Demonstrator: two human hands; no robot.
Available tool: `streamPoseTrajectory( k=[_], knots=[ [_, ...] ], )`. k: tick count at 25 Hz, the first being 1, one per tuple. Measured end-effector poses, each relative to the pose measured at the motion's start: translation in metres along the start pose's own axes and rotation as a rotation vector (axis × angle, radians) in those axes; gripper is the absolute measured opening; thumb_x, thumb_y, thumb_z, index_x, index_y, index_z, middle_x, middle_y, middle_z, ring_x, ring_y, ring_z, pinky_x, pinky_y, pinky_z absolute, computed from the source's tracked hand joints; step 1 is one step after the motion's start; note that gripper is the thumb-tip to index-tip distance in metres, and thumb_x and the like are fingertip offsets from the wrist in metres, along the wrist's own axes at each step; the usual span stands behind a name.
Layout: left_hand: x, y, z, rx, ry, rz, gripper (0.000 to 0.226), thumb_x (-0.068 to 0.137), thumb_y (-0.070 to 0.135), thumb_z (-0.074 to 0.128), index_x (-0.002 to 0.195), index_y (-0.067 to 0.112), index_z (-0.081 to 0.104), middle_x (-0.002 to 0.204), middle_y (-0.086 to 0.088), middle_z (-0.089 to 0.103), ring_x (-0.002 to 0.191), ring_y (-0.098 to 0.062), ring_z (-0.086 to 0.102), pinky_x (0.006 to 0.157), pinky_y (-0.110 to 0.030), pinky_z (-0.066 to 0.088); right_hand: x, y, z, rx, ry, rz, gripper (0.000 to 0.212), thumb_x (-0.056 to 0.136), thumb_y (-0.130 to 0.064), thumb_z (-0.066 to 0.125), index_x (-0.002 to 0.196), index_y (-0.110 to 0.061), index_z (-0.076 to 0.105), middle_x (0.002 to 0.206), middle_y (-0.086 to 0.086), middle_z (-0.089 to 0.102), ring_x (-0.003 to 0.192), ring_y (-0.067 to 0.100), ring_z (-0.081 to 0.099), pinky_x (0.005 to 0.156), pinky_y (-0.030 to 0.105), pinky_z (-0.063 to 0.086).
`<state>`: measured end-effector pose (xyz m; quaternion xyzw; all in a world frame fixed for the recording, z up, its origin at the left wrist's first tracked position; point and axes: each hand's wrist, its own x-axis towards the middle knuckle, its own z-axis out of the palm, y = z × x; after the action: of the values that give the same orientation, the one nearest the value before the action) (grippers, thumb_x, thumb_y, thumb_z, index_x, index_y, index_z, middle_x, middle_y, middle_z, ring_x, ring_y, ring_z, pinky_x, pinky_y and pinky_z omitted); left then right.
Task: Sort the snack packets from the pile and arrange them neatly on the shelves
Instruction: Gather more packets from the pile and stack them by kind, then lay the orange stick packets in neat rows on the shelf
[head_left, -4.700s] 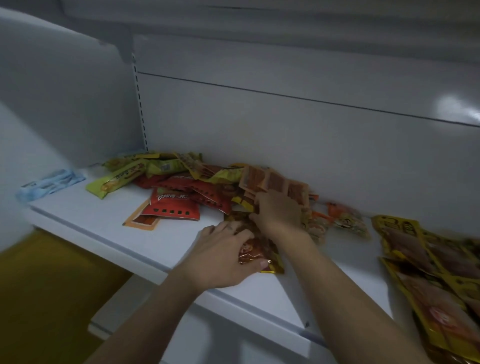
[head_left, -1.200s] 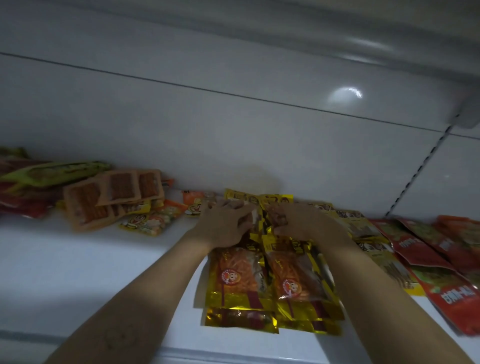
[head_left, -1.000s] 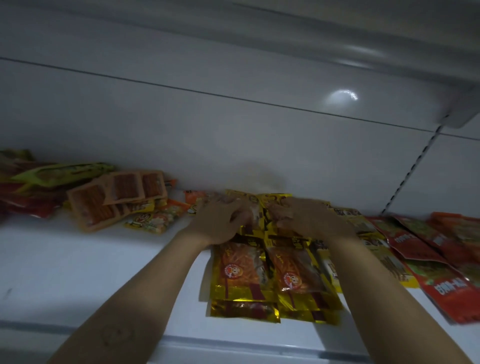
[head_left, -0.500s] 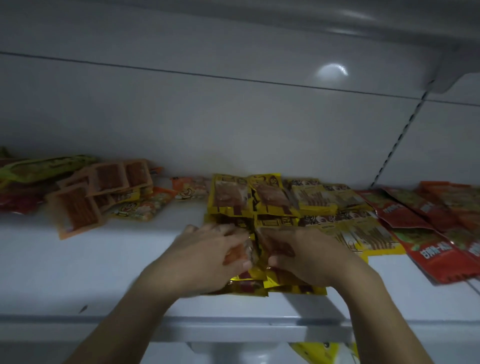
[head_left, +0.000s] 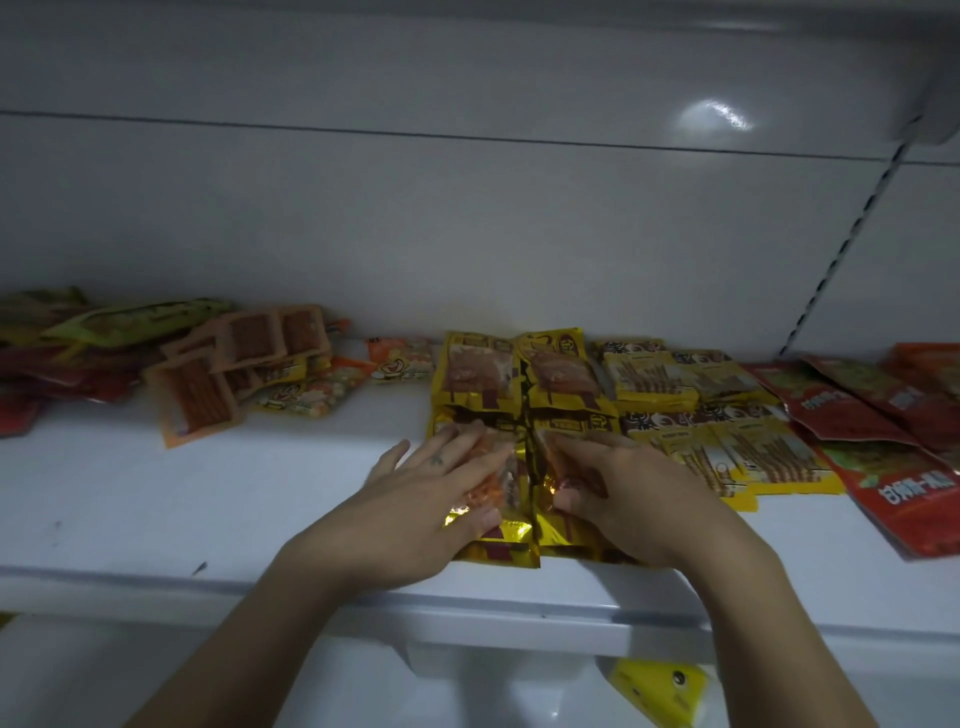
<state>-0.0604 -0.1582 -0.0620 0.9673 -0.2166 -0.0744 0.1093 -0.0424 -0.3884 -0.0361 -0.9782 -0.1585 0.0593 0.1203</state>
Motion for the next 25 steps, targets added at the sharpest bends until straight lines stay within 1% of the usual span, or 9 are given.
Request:
streamPoseTrajectory(
  k=[4, 7, 9, 12, 15, 17, 19, 22, 25],
  knots=[
    [-0.004, -0.003, -0.002, -0.014, 0.057, -0.013, 0.062, 0.095, 0.065, 0.018, 0.151, 0.051, -0.004, 0.161, 0.020, -0.014, 0.146, 0.000, -0.018, 0.121, -0.037, -0.011, -0.001, -0.014, -0.010, -0.030, 0.083, -0.005, 0.061, 0.094, -0.056, 0.048, 0.150, -0.039, 0.029, 0.159, -0.002, 0.026, 0.143, 0.025, 0.028, 0.111, 0.039, 0.033],
    [-0.011, -0.012, -0.012, 0.000, 0.108, -0.035, 0.068, 0.090, 0.069, 0.012, 0.153, 0.046, 0.000, 0.162, 0.017, -0.008, 0.147, -0.001, -0.015, 0.121, -0.038, -0.010, 0.005, -0.038, -0.018, -0.070, 0.160, -0.041, 0.064, 0.093, -0.059, 0.048, 0.150, -0.036, 0.030, 0.157, 0.000, 0.033, 0.139, 0.027, 0.037, 0.108, 0.041, 0.038],
    [-0.020, -0.023, -0.019, 0.020, 0.144, -0.062, 0.070, 0.090, 0.069, 0.010, 0.154, 0.043, 0.003, 0.163, 0.014, -0.006, 0.148, -0.003, -0.013, 0.122, -0.039, -0.008, 0.011, -0.060, -0.019, -0.088, 0.175, -0.071, 0.064, 0.092, -0.058, 0.050, 0.150, -0.036, 0.030, 0.155, 0.000, 0.036, 0.139, 0.027, 0.036, 0.109, 0.041, 0.037],
    [-0.041, -0.051, -0.027, 0.022, 0.170, -0.135, 0.072, 0.088, 0.069, 0.009, 0.155, 0.041, 0.006, 0.163, 0.014, -0.004, 0.146, -0.002, -0.014, 0.122, -0.040, -0.004, 0.027, -0.101, -0.014, -0.077, 0.177, -0.133, 0.059, 0.092, -0.056, 0.052, 0.146, -0.035, 0.038, 0.149, -0.001, 0.044, 0.135, 0.026, 0.041, 0.107, 0.041, 0.039],
    [-0.063, -0.091, -0.027, 0.052, 0.247, -0.162, 0.074, 0.087, 0.074, 0.004, 0.154, 0.041, 0.010, 0.164, 0.014, 0.006, 0.150, -0.008, 0.000, 0.122, -0.040, 0.005, 0.050, -0.144, 0.001, -0.087, 0.134, -0.201, 0.057, 0.093, -0.053, 0.052, 0.145, -0.033, 0.038, 0.144, 0.002, 0.050, 0.131, 0.026, 0.045, 0.103, 0.038, 0.041],
    [-0.079, -0.123, -0.027, 0.079, 0.284, -0.185, 0.068, 0.090, 0.071, 0.008, 0.151, 0.043, 0.014, 0.161, 0.015, 0.017, 0.148, -0.008, 0.009, 0.120, -0.041, 0.012, 0.067, -0.174, 0.013, -0.074, 0.105, -0.249, 0.056, 0.094, -0.051, 0.052, 0.145, -0.033, 0.038, 0.142, 0.003, 0.052, 0.129, 0.026, 0.047, 0.099, 0.037, 0.042],
    [-0.095, -0.149, -0.030, 0.096, 0.264, -0.244, 0.066, 0.091, 0.069, 0.013, 0.150, 0.041, 0.019, 0.160, 0.013, 0.021, 0.147, -0.010, 0.013, 0.119, -0.041, 0.013, 0.084, -0.198, 0.026, -0.044, 0.084, -0.277, 0.056, 0.094, -0.048, 0.054, 0.145, -0.033, 0.038, 0.143, 0.003, 0.050, 0.129, 0.026, 0.047, 0.097, 0.036, 0.042],
    [-0.116, -0.184, -0.037, 0.120, 0.269, -0.306, 0.079, 0.082, 0.072, 0.005, 0.151, 0.037, 0.025, 0.159, 0.011, 0.024, 0.147, -0.015, 0.016, 0.119, -0.042, 0.013, 0.111, -0.230, 0.044, -0.042, 0.065, -0.289, 0.054, 0.092, -0.046, 0.057, 0.141, -0.029, 0.043, 0.142, 0.005, 0.050, 0.127, 0.028, 0.047, 0.099, 0.038, 0.044],
    [-0.128, -0.210, -0.046, 0.158, 0.311, -0.323, 0.074, 0.078, 0.070, 0.007, 0.137, 0.037, 0.039, 0.151, 0.010, 0.035, 0.142, -0.015, 0.024, 0.111, -0.039, 0.026, 0.141, -0.257, 0.055, -0.025, 0.087, -0.294, 0.051, 0.086, -0.045, 0.061, 0.134, -0.030, 0.051, 0.138, 0.003, 0.052, 0.122, 0.029, 0.051, 0.094, 0.039, 0.048]
  ],
)
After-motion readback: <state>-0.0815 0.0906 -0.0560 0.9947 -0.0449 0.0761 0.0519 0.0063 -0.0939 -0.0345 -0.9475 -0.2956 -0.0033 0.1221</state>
